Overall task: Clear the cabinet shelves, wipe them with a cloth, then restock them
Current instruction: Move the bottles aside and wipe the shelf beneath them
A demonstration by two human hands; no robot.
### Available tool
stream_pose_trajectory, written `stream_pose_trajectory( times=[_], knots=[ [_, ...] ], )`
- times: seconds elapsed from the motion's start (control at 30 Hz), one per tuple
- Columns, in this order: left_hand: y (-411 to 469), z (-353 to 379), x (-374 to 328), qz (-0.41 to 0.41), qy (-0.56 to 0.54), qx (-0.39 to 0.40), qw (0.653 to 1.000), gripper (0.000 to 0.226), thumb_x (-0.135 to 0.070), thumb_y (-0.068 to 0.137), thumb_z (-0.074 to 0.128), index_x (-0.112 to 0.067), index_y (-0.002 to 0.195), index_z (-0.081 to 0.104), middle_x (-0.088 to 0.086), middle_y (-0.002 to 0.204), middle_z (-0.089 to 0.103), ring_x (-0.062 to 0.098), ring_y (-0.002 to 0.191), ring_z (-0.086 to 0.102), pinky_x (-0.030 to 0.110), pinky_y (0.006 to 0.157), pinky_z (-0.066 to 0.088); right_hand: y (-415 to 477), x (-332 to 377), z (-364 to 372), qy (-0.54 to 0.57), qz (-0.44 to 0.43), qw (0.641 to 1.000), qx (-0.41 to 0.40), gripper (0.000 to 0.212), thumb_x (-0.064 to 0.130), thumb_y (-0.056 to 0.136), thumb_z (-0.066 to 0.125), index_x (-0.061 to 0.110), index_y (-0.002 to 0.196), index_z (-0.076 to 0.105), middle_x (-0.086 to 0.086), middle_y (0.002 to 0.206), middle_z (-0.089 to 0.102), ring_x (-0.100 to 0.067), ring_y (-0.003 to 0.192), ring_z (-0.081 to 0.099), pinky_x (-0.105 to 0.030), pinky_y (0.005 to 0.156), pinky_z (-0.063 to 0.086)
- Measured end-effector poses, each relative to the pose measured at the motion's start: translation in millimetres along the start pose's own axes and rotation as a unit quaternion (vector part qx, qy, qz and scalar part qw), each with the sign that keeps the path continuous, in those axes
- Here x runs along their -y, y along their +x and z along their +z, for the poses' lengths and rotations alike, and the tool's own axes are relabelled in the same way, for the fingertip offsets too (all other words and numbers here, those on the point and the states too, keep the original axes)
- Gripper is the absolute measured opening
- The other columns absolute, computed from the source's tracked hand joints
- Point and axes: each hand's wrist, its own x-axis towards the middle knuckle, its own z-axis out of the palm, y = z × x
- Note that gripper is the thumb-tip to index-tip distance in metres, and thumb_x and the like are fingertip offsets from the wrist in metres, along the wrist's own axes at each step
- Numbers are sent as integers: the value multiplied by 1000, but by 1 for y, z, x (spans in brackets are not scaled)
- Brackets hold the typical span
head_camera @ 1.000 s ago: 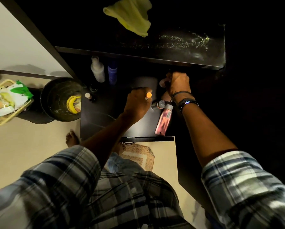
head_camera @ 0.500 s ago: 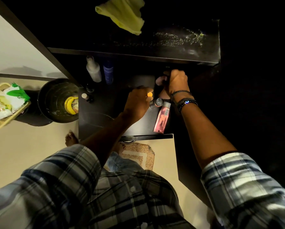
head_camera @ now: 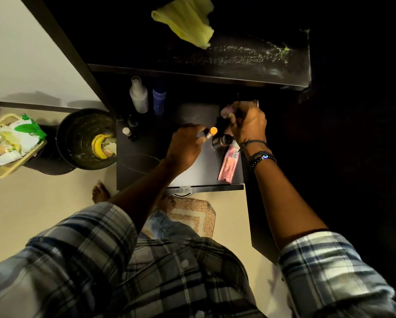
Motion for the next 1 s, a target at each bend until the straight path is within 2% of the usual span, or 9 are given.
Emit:
stream_pose_trajectory(
  times=[0.13,0.23,0.3,0.43,0.53,0.6,0.73,0.87,1.0],
  knots=[
    [-7,-7,14,-7,6,-9,1000,33,-21,89,60,-5,118,61,14,112,68,30,103,64,34,90,46,-11,10,6,19,-20,1000,14,25,14,83,65,8,107,68,-9,110,69,-24,100,65,-24,89,48],
    [-14,-23,17,-2,-6,-60,998,27,-19,88,59,-7,111,66,13,102,72,31,95,67,34,83,50,-18,33,17,56,-52,995,63,38,26,82,69,12,118,64,-8,115,68,-22,101,66,-35,92,53],
    [-22,-42,20,3,-2,-80,997,24,-14,88,58,-10,110,66,12,103,71,30,92,66,34,79,50,-20,54,26,68,-92,990,84,45,29,82,71,12,122,62,-8,119,66,-19,107,63,-34,94,52],
    [-38,-75,40,40,120,-100,987,29,-16,85,56,-11,113,62,15,111,61,38,101,53,44,84,44,-19,97,44,60,-127,984,107,60,36,77,75,12,129,56,-11,118,66,-26,107,63,-37,90,52],
    [-49,-91,53,6,196,-99,976,41,-29,86,43,-10,120,57,18,113,54,38,103,47,45,85,43,-17,118,55,32,-149,983,103,52,38,79,71,13,123,58,-14,106,70,-35,100,64,-40,80,53],
    [-52,-96,59,-21,216,-96,972,48,-34,86,37,-8,123,54,19,118,51,37,107,45,46,87,42,-17,126,59,25,-158,981,106,45,34,83,67,14,122,59,-14,106,70,-36,99,64,-42,82,52],
    [-54,-97,76,-44,166,-71,983,42,-19,86,58,-6,125,51,20,127,47,39,112,45,49,89,45,-13,129,57,11,-140,984,110,42,33,86,65,15,123,61,-15,111,70,-35,105,63,-44,90,50],
    [-50,-96,87,-54,147,-49,986,34,-13,88,55,-6,121,54,16,127,46,38,98,57,52,80,51,-5,118,42,-23,-87,991,98,40,36,87,64,7,116,66,-18,112,69,-35,109,60,-37,94,45],
    [-49,-98,93,-39,128,-52,990,33,-11,91,53,-7,123,55,18,131,46,41,92,60,52,76,53,9,94,16,-123,-24,986,112,47,41,93,54,-1,109,66,-23,111,66,-38,109,57,-39,93,41]
  ],
)
